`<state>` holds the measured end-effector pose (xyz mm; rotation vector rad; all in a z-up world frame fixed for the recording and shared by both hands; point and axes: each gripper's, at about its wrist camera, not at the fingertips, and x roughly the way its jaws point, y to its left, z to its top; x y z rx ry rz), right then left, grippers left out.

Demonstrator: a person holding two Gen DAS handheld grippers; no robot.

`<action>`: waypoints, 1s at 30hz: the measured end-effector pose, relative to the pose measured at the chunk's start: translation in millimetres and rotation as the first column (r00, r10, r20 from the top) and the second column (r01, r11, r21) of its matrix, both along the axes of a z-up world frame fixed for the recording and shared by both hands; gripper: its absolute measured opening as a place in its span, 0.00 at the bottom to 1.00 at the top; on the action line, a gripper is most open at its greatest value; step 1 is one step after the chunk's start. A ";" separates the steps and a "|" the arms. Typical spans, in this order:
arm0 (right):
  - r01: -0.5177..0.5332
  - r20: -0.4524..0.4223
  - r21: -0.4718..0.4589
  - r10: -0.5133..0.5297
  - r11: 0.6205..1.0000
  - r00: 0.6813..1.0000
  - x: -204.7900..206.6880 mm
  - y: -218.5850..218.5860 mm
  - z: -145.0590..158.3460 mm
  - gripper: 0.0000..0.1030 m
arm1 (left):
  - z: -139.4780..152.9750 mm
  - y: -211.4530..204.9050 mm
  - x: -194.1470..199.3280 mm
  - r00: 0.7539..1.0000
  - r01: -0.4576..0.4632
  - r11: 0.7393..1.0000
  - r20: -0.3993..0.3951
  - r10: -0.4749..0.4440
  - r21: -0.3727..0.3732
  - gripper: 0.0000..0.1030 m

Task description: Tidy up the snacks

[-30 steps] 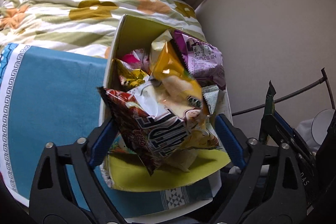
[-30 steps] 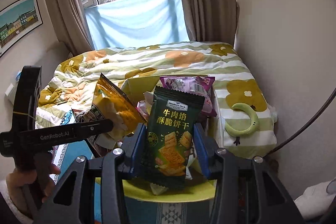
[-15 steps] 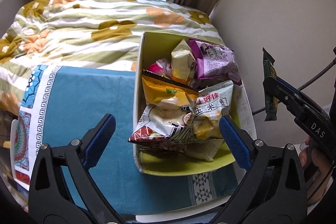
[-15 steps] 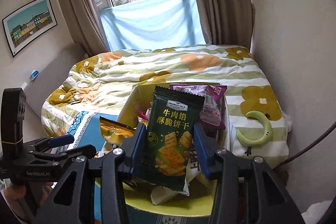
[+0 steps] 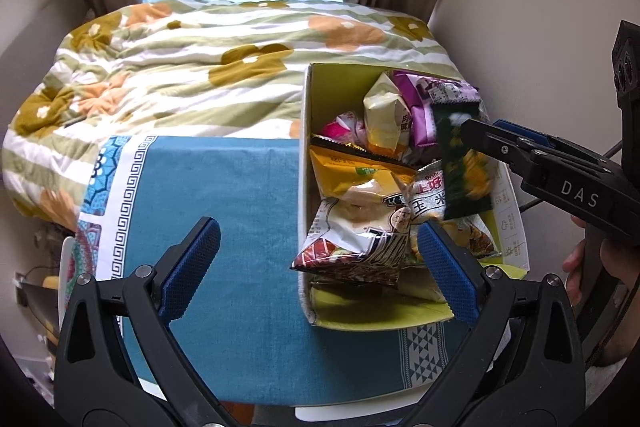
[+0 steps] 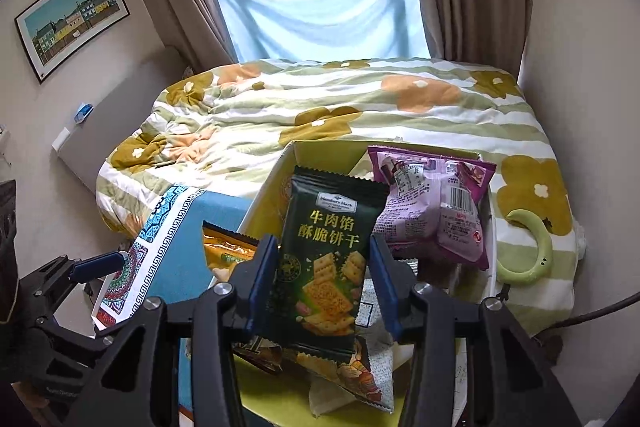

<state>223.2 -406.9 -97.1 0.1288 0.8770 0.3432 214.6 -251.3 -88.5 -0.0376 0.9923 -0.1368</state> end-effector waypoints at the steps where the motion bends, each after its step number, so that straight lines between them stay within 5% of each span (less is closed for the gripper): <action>1: 0.004 -0.008 0.010 -0.004 1.000 1.000 1.0 -0.3 -1.4 0.52 | -1.1 2.0 -1.7 1.000 -0.004 1.000 0.000 0.004 0.007 0.96; 4: 0.040 -0.004 0.010 -0.040 0.999 0.999 -6.3 -1.7 -3.2 1.00 | -5.9 7.1 -7.2 1.000 -0.012 0.999 0.002 0.012 0.032 0.95; 16: 0.155 0.038 0.001 -0.155 0.988 0.987 -52.8 -0.1 13.6 1.00 | 8.0 34.0 -44.1 0.997 0.050 0.998 0.053 -0.052 0.030 0.95; 23: 0.198 0.134 0.000 -0.197 0.980 0.971 -106.7 21.8 53.4 1.00 | 54.9 68.5 -95.3 0.979 0.053 0.998 0.195 -0.061 0.046 0.96; 30: 0.262 0.249 -0.053 -0.241 0.964 0.938 -177.6 57.0 91.8 1.00 | 103.5 102.1 -162.4 0.926 -0.004 0.997 0.376 -0.027 0.080 1.00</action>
